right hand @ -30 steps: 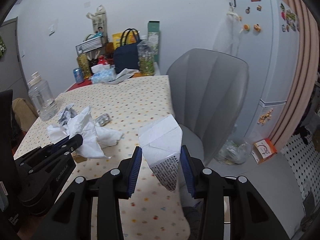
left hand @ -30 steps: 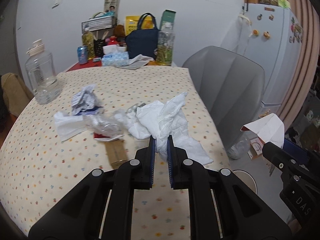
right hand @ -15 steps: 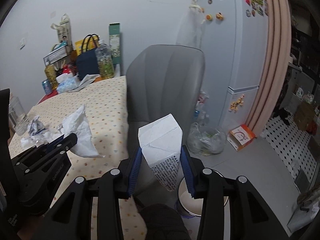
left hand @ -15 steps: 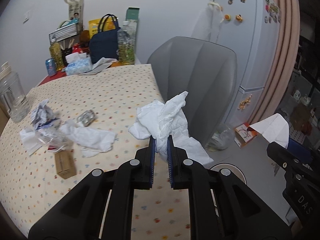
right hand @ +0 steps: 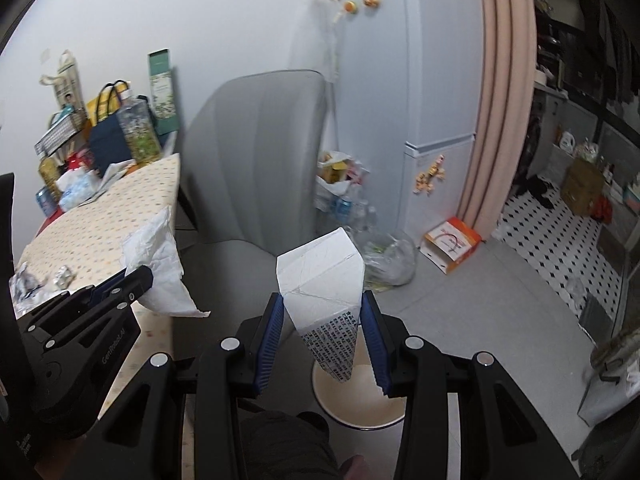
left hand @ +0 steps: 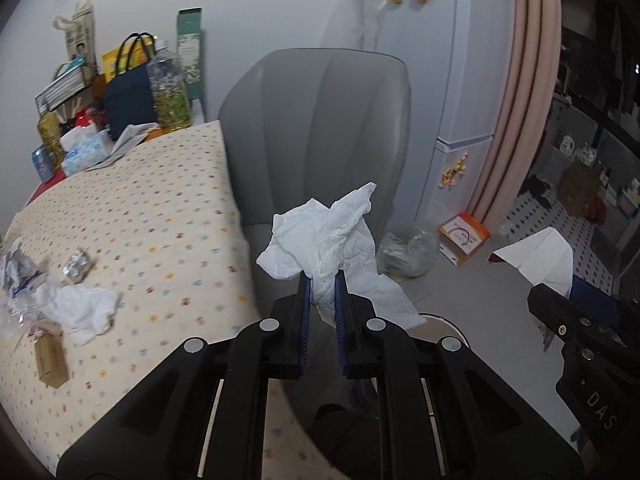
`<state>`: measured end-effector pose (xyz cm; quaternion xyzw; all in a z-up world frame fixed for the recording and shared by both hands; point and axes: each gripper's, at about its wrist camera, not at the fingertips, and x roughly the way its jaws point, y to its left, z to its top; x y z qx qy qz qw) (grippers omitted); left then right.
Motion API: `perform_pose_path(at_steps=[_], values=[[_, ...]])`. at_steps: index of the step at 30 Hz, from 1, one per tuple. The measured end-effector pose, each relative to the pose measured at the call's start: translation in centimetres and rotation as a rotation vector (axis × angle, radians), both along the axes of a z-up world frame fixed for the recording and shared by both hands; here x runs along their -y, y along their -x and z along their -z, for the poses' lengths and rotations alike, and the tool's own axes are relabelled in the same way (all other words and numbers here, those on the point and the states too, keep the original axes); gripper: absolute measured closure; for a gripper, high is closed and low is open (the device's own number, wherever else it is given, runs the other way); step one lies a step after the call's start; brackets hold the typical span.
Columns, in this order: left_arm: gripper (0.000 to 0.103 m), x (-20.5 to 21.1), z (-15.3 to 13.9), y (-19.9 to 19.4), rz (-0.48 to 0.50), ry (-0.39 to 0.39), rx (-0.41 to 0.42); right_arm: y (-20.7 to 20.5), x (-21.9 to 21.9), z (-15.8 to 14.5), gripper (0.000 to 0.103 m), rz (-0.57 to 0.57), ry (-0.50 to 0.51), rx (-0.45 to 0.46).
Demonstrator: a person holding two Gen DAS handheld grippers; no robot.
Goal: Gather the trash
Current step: 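Carry the tissue and paper packet over to the beige trash bin, then open the right tool to drop the packet while the left tool drops the tissue into the bin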
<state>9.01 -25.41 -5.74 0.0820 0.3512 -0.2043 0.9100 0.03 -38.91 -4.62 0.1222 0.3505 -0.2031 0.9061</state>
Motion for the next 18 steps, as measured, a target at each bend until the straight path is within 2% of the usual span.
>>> perform_pose_path(at_steps=[8,13,15,17,18], values=[[0.091,4.5,1.8,-1.4,0.058,-0.036,-0.036,-0.9,4.6,2.7,0.063,0.065,-0.043,-0.035],[0.091,5.9,2.8,-2.2,0.062,-0.054,-0.055,-2.0,6.4,4.5,0.061,0.083,-0.05,-0.059],[0.091,6.2,3.2,-2.6,0.06,-0.063,-0.064,-2.3,7.1,5.2,0.045,0.097,-0.051,-0.068],[0.091,6.5,3.5,-2.7,0.059,-0.07,-0.072,-2.3,7.7,5.5,0.037,0.113,-0.054,-0.062],[0.091,6.7,3.8,-2.8,0.06,-0.075,-0.077,-2.1,8.1,5.6,0.037,0.117,-0.058,-0.06]])
